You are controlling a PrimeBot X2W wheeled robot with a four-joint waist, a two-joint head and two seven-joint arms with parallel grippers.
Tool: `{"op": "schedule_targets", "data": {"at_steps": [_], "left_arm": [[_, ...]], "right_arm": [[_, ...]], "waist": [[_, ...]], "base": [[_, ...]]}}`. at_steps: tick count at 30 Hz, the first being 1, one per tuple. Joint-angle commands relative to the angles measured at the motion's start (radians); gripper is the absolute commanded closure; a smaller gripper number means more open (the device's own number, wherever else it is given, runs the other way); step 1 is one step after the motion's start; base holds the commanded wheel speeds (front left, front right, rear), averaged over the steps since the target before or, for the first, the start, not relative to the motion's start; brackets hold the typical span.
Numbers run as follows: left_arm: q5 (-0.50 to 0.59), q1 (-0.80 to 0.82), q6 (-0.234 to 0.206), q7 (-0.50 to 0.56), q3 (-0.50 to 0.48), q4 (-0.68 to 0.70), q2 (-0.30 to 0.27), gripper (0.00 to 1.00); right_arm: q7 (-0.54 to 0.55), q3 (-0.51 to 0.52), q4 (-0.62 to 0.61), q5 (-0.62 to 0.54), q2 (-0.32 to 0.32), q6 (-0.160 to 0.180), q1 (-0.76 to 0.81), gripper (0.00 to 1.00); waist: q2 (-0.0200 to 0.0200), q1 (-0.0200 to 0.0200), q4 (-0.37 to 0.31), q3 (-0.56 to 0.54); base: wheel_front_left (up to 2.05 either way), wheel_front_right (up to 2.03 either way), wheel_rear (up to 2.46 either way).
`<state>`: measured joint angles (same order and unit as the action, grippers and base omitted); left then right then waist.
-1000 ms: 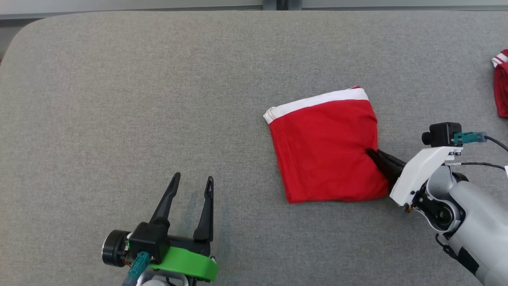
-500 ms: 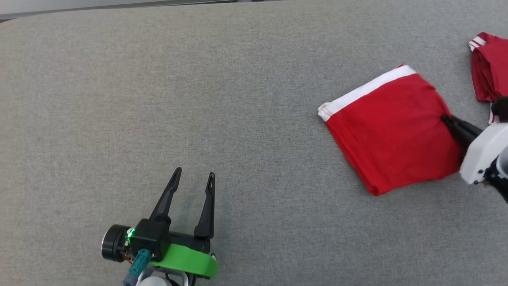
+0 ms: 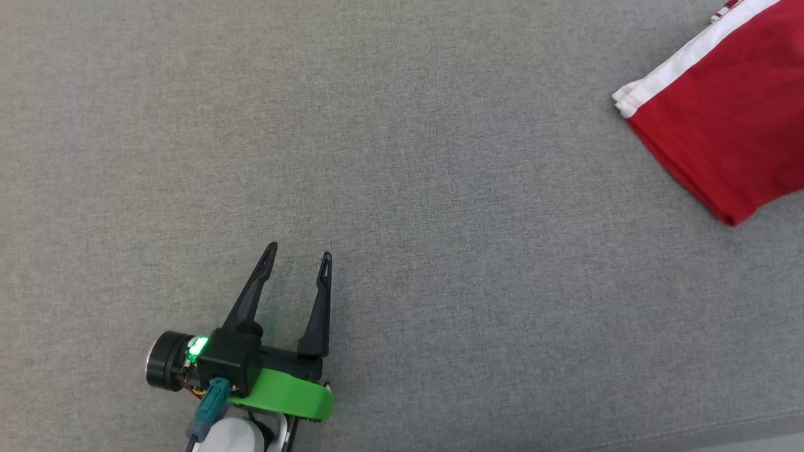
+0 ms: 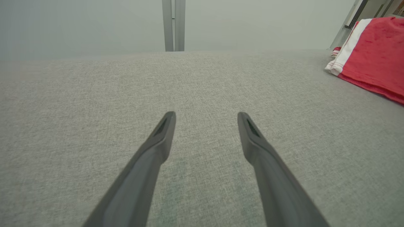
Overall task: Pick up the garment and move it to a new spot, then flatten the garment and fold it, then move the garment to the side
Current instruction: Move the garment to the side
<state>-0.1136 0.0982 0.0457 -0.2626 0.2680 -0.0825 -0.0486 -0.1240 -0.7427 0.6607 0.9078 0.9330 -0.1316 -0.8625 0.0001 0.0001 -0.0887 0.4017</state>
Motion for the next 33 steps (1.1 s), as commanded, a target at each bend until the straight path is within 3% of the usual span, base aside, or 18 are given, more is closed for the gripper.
{"op": "schedule_targets", "data": {"at_steps": [1,11,12,13,19,25,30,33], "left_arm": [[0.008,0.02,0.007,-0.003,-0.005,0.002,-0.004,0.0],[0.024,0.033,0.019,-0.003,-0.009,-0.001,-0.004,0.0],[0.026,0.034,0.022,-0.003,-0.011,-0.002,-0.004,0.0],[0.027,0.033,0.022,-0.003,-0.012,-0.002,-0.004,0.0],[0.014,0.021,0.013,-0.003,-0.004,-0.007,-0.004,0.0],[-0.009,-0.02,-0.006,-0.002,-0.007,-0.003,-0.004,0.0],[-0.041,-0.065,-0.033,-0.003,-0.018,-0.007,-0.004,0.0],[-0.055,-0.084,-0.047,-0.003,-0.026,-0.004,-0.004,0.0]], "right_arm": [[-0.011,0.014,0.019,-0.006,0.005,0.002,-0.019,1.0],[-0.053,0.124,0.216,0.014,-0.023,0.002,-0.001,1.0],[-0.074,0.15,0.279,0.003,-0.04,0.002,0.001,0.04],[-0.087,0.163,0.304,-0.001,-0.051,0.002,-0.004,0.0],[-0.141,0.219,0.406,-0.147,-0.11,0.002,-0.035,0.0],[-0.141,0.445,0.202,-0.379,-0.203,0.002,0.092,0.0],[-0.141,0.589,-0.04,-0.534,-0.372,0.002,0.31,0.0],[-0.141,0.617,-0.143,-0.579,-0.453,0.002,0.411,0.0]], "waist": [[-0.0001,-0.0001,-0.018,0.03],[-0.0001,-0.0001,-0.007,0.055],[-0.0001,-0.0001,-0.003,0.054],[-0.0001,-0.0001,-0.002,0.053],[-0.0001,-0.0001,0.004,0.008],[-0.0001,-0.0001,-0.003,-0.075],[-0.0001,-0.0001,0.001,-0.191],[-0.0001,-0.0001,0.013,-0.242]], "base": [[0.0,0.0,0.0],[0.0,0.0,0.0],[0.0,0.0,0.0],[0.0,0.0,0.0],[0.0,0.0,0.0],[0.0,0.0,0.0],[0.0,0.0,0.0],[0.0,0.0,0.0]]}}
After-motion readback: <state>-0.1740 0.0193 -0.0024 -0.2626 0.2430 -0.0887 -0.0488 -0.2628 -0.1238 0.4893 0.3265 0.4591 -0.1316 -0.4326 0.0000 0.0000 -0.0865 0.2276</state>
